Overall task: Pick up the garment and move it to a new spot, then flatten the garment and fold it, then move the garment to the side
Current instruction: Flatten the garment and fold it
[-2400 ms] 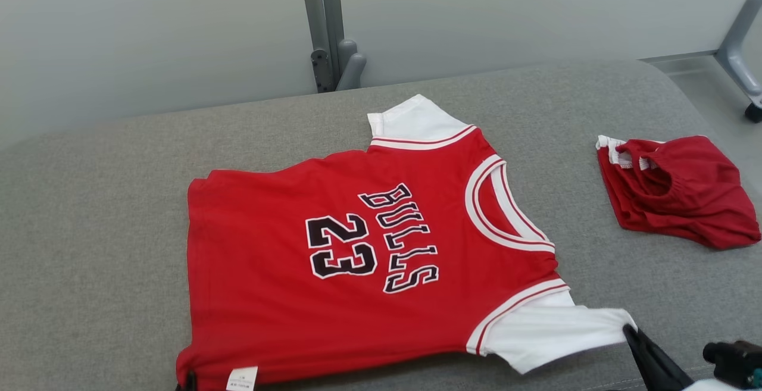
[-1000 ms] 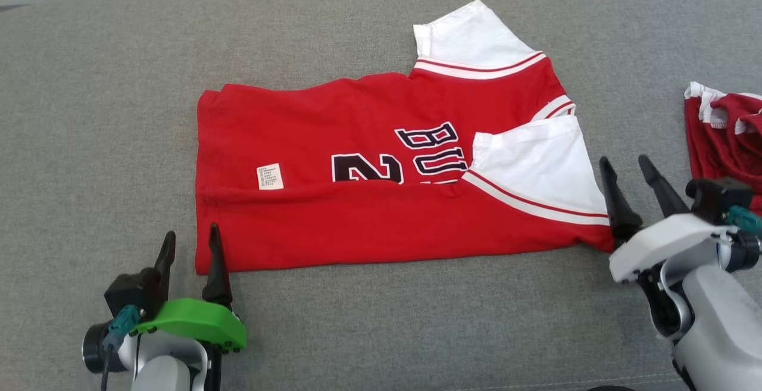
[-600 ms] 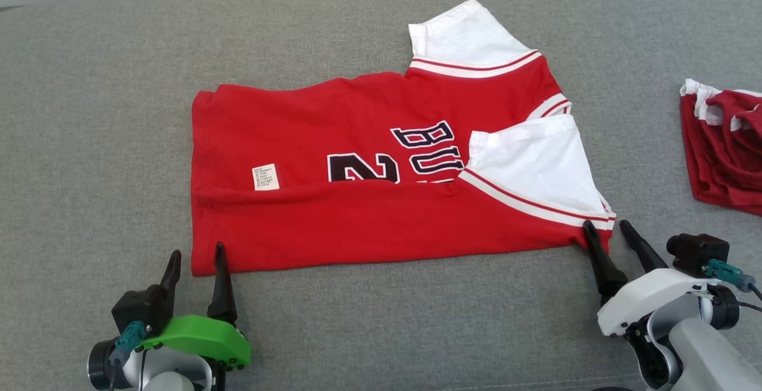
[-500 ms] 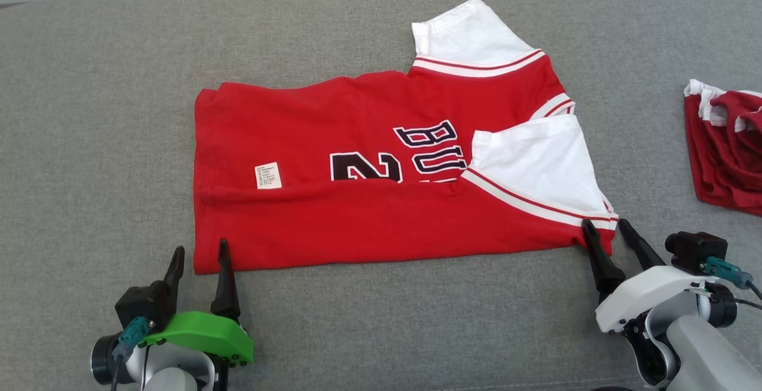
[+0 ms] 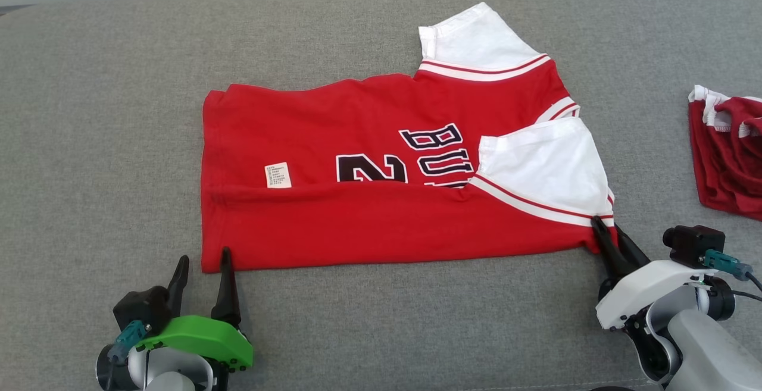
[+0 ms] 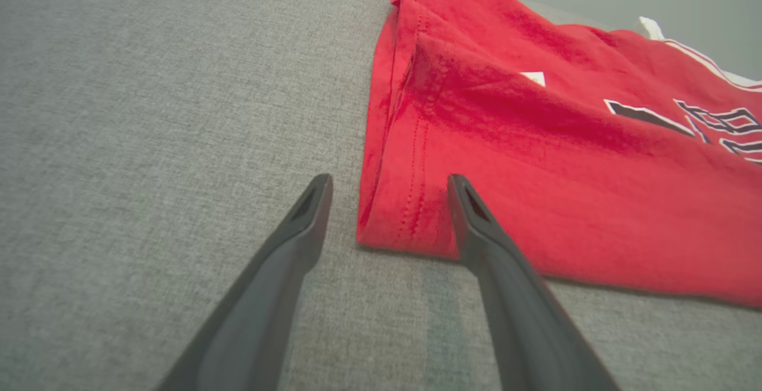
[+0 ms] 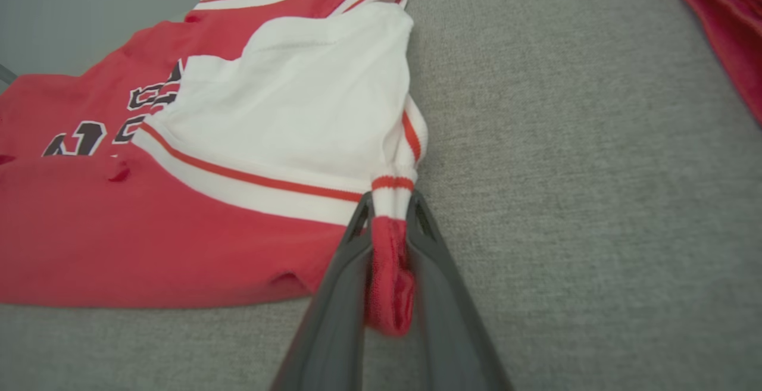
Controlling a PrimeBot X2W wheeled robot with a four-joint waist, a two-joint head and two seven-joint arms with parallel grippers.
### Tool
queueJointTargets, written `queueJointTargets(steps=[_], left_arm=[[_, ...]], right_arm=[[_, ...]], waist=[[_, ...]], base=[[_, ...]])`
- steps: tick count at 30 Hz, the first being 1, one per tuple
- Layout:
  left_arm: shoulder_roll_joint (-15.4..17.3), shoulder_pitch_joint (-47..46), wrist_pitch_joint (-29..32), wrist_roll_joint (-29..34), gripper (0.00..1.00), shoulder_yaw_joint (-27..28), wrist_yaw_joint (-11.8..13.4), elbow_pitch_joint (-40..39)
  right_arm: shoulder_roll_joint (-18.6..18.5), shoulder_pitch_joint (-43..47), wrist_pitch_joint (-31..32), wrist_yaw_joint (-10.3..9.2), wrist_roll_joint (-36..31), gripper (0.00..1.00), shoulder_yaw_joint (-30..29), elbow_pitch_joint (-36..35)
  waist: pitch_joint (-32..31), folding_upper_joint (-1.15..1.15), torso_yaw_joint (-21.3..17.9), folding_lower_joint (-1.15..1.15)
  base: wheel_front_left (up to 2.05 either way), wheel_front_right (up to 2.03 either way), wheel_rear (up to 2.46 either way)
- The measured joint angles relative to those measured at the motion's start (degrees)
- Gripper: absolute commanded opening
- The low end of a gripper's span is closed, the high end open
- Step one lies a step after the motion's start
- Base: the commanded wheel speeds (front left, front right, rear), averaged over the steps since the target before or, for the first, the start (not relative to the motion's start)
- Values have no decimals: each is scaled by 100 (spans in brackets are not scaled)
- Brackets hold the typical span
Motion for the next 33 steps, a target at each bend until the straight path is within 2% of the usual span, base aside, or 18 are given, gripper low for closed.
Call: queueJointTargets(steps=[7, 8, 9, 10, 17, 22, 33], left_arm=[[0, -176, 0, -143, 100, 1, -167, 364], [0, -208, 0, -193, 80, -8, -186, 416], [2, -241, -1, -208, 17, -24, -194, 491], [0, -273, -2, -234, 0, -47, -219, 595], [8, -478, -14, -577, 0, -65, -304, 1003], [-3, -341, -10, -498, 0, 9, -339, 1068], [-18, 552, -10, -193, 0, 311, -387, 1397]], right_arm=[[-4, 2, 4, -1, -1, 0, 45, -92], [2, -1, 4, -1, -1, 0, 41, -112], [9, -5, 4, -2, -1, 0, 34, -137], [16, -9, 4, -2, -1, 0, 27, -155], [82, -20, 4, -2, -8, 0, -16, -194], [156, 82, 4, -2, -4, 0, -52, -98], [287, 971, 5, 0, 134, 0, -24, 94]], waist=[[-13, 0, -59, 0], [-5, 0, -69, 0], [6, 0, -78, 0], [18, 0, -86, 0], [30, 0, -103, 0], [-138, 0, -88, 0], [-1048, 0, -109, 0]], base=[[0, 0, 0], [0, 0, 0], [0, 0, 0], [0, 0, 0], [0, 0, 0], [0, 0, 0], [0, 0, 0]])
